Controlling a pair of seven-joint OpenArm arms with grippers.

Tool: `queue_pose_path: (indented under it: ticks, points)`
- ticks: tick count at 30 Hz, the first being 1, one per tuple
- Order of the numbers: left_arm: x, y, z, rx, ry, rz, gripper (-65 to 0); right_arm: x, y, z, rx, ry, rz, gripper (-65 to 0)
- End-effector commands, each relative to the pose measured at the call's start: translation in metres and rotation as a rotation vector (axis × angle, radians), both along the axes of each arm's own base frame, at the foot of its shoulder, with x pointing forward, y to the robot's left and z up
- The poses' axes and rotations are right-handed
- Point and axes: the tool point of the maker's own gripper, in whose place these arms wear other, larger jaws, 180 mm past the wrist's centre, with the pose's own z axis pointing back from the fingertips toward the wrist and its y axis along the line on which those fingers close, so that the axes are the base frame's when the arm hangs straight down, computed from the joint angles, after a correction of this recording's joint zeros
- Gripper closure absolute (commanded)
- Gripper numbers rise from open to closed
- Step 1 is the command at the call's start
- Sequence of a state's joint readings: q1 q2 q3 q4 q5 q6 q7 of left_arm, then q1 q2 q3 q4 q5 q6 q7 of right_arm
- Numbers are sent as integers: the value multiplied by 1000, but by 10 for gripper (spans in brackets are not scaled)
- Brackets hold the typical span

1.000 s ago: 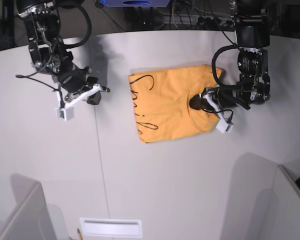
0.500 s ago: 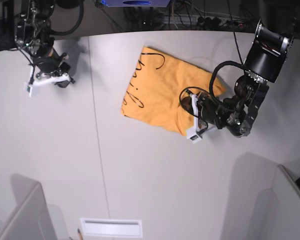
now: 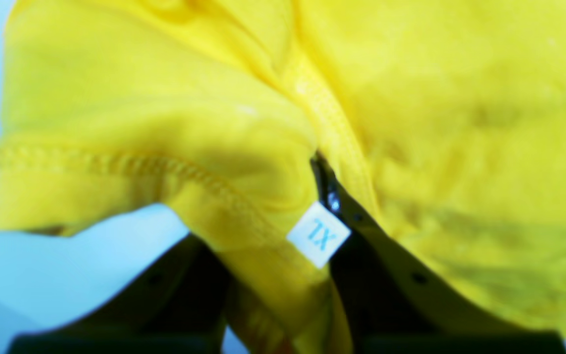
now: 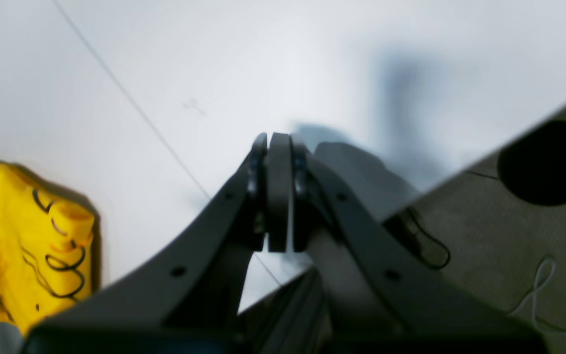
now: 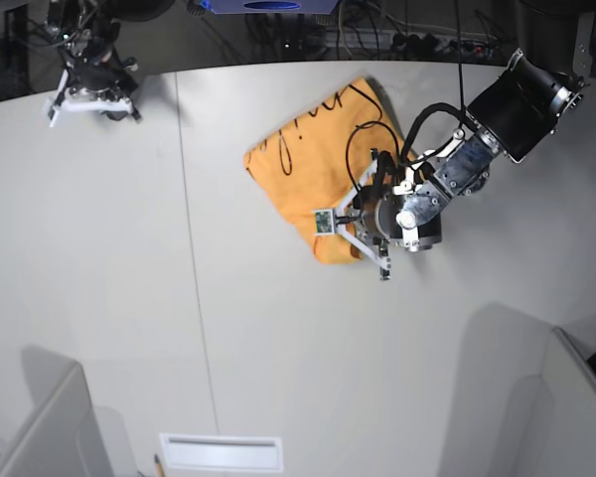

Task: Fold the T-shirt properly
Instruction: 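Drag the bundle with the left gripper and tuck its edge under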

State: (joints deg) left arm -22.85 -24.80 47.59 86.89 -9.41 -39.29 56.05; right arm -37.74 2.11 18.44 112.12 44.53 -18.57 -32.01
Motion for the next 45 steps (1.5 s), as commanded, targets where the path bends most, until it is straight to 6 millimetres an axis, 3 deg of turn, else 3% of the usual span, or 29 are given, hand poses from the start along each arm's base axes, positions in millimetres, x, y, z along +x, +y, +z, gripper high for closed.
queue_pose_path:
  ticks: [1,13,25,31,35,38,45]
  points:
    - [5,-3,3,2,-24,-33,0,-2,0,4,-9,-14,-1,0]
    - [-30,-53,-10,-103,-6,-283,0,-15,5,-2,3,2,-38,0]
    - [-19,-106,9,-176,-49,-343,0,-15,7,-2,9,2,-43,0]
    - [-12,-107,9,-122,-66,-408,0,-15,6,-2,7,1,-42,0]
    - [-10,-117,14,-200,-61,-444,0,-15,6,-2,7,1,-42,0]
    - [-4,-109,7,-172,-53,-418,0,-15,6,-2,7,1,-42,0]
    - [-4,-111,9,-177,-57,-423,0,-13,7,-1,8,-4,-38,0]
